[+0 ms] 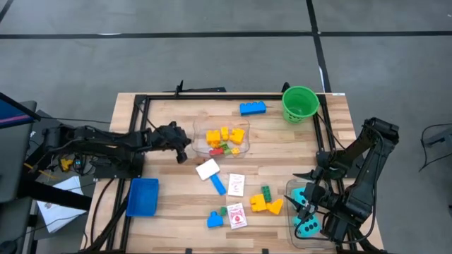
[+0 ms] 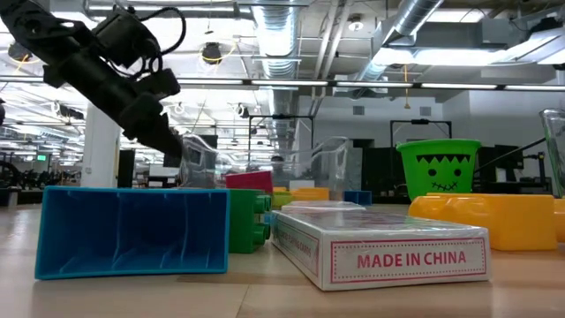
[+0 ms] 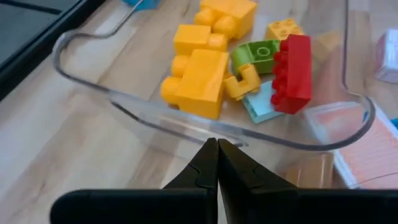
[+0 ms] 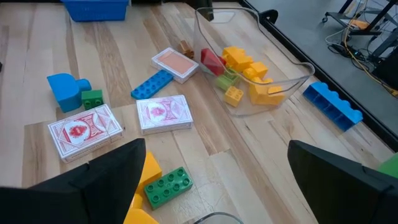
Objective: Pick & Place Toys
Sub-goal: Adjust the top transparent bin on the table
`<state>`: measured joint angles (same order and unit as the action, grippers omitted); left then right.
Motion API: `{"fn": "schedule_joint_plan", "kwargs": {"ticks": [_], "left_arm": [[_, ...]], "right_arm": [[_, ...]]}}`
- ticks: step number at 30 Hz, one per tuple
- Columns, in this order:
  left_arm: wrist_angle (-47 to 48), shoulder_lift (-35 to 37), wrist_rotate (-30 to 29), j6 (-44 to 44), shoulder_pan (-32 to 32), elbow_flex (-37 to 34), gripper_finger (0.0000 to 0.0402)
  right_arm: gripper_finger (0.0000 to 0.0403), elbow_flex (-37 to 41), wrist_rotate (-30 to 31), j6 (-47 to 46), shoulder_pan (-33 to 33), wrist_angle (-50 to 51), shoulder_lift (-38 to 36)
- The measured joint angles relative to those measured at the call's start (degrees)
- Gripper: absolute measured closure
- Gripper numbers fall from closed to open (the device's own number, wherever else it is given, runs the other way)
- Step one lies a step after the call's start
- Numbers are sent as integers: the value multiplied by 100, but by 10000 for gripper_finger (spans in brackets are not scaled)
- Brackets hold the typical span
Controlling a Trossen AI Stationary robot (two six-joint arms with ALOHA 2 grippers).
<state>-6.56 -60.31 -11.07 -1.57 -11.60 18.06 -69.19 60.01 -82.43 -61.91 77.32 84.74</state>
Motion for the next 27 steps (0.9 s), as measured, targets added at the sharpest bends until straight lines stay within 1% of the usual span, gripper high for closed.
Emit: {"fn": "schedule_joint_plan", "kwargs": {"ticks": [6, 7, 10, 11, 14, 17, 19, 22, 27], "left_arm": [[232, -2, -1045, -322, 109, 2, 401], [250, 0, -1141, -368, 108, 2, 401], [261, 1, -1138, -473, 111, 2, 401], [310, 21, -1030, -476, 112, 2, 401], [808, 223, -452, -503, 112, 4, 401], [1621, 569, -170, -810, 114, 4, 401], [1851, 740, 115, -927, 131, 4, 401], [1677, 893, 632, -905, 266, 4, 401], [859, 701, 959, -858, 530, 4, 401]], "right_arm": [[19, 0, 0, -4, 0, -4, -1], [19, 0, 0, -4, 0, -6, -1], [19, 0, 0, -4, 0, -8, 0], [19, 0, 0, -4, 0, -11, 0], [19, 0, -42, -5, 0, -15, 1], [19, 0, -87, -5, -29, -15, 0], [19, 0, -87, -4, -32, -11, 0], [19, 0, -87, -4, -33, -4, -1], [19, 0, -87, -4, -31, -1, 0]]}}
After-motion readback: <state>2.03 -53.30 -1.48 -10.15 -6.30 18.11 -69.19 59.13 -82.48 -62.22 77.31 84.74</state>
